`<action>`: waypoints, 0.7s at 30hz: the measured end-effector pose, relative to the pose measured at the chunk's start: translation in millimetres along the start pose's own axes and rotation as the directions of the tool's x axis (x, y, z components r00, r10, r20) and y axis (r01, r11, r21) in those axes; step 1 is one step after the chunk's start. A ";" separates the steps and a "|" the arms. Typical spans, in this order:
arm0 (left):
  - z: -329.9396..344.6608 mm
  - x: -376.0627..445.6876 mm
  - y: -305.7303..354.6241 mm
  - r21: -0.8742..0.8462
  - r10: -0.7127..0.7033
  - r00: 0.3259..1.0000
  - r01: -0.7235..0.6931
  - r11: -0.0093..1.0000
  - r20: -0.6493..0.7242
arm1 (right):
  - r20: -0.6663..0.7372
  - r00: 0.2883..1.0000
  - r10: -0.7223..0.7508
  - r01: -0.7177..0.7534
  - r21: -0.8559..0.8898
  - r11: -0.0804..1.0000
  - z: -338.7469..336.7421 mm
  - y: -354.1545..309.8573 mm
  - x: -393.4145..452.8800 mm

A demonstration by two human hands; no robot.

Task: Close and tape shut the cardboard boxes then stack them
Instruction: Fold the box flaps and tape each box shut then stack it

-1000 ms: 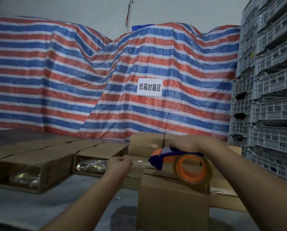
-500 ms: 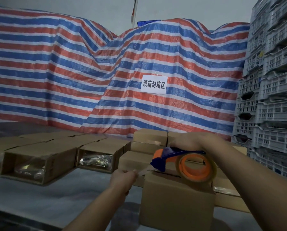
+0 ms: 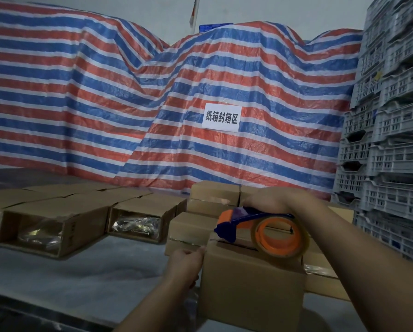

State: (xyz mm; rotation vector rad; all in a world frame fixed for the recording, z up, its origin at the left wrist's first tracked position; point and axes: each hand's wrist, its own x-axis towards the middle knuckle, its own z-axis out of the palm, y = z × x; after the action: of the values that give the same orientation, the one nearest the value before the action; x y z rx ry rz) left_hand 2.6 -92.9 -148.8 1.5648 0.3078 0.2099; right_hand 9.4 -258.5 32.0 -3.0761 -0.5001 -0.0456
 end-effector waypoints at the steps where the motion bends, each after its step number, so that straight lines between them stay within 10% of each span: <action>1: 0.4 -0.4 -0.1 0.008 -0.001 1.000 0.001 1.000 -0.007 | 0.003 1.000 -0.004 0.004 -0.017 1.000 -0.2 -0.7 -0.9; 15: -9.1 -7.9 7.6 0.075 -0.103 0.991 0.097 0.992 0.091 | -0.012 1.000 -0.008 0.008 -0.012 1.000 -0.1 3.3 2.6; 21: -8.8 -9.0 23.2 -0.027 0.134 0.991 -0.133 0.991 0.018 | -0.010 0.999 -0.045 0.044 -0.047 0.998 1.4 6.1 4.8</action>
State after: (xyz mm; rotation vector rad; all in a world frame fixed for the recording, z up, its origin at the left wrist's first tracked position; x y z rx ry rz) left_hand -7.3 -87.5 -124.9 1.5625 0.1843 0.3009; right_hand 16.0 -262.8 30.7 -3.1082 -0.5754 -0.0762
